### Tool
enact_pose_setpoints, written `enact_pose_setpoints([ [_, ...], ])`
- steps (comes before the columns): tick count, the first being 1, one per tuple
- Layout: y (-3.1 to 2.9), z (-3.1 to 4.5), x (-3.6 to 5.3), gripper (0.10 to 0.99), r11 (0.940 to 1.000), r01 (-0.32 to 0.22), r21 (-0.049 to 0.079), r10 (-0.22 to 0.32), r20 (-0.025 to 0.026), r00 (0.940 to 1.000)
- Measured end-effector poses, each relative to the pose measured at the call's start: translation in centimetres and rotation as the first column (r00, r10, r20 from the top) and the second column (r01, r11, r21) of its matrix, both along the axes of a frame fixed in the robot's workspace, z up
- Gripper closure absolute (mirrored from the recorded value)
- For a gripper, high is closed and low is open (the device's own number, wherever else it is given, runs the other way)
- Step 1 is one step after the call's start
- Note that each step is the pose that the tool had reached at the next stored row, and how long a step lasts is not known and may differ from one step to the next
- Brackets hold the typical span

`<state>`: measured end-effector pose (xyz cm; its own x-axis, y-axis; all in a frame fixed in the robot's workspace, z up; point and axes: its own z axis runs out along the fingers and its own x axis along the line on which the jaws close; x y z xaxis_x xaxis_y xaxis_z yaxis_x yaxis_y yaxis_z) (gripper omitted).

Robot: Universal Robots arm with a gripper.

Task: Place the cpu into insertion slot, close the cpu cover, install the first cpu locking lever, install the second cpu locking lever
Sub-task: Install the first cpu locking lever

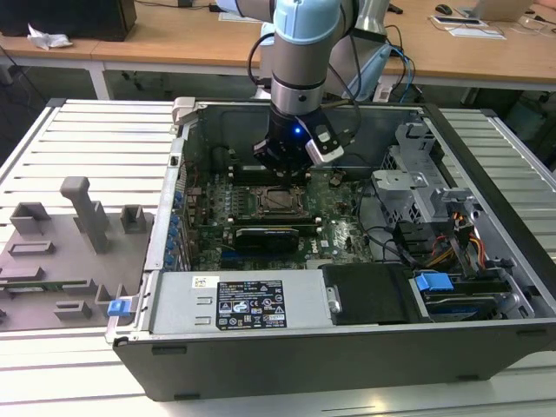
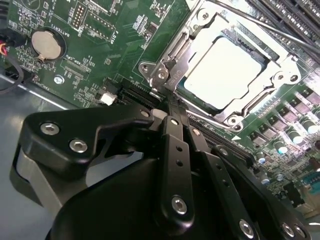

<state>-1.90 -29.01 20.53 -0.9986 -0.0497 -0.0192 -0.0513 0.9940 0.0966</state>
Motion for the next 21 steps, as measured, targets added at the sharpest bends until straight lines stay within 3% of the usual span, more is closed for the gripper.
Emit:
enact_pose_setpoints([
  [6, -0.01, -0.17, 0.0, 0.98, 0.9999, 0.0, -0.012, 0.0, -0.0003, 1.0],
  [14, 0.02, -0.43, 0.0, 0.98, 0.9999, 0.0, -0.015, 0.0, -0.0001, 1.0],
  [18, 0.05, 0.34, 0.0, 0.98, 0.9999, 0.0, -0.015, 0.0, 0.0, 1.0],
  [21, 0.0, 0.37, -0.01, 0.98, 0.9999, 0.0, -0.015, 0.0, -0.0001, 1.0],
])
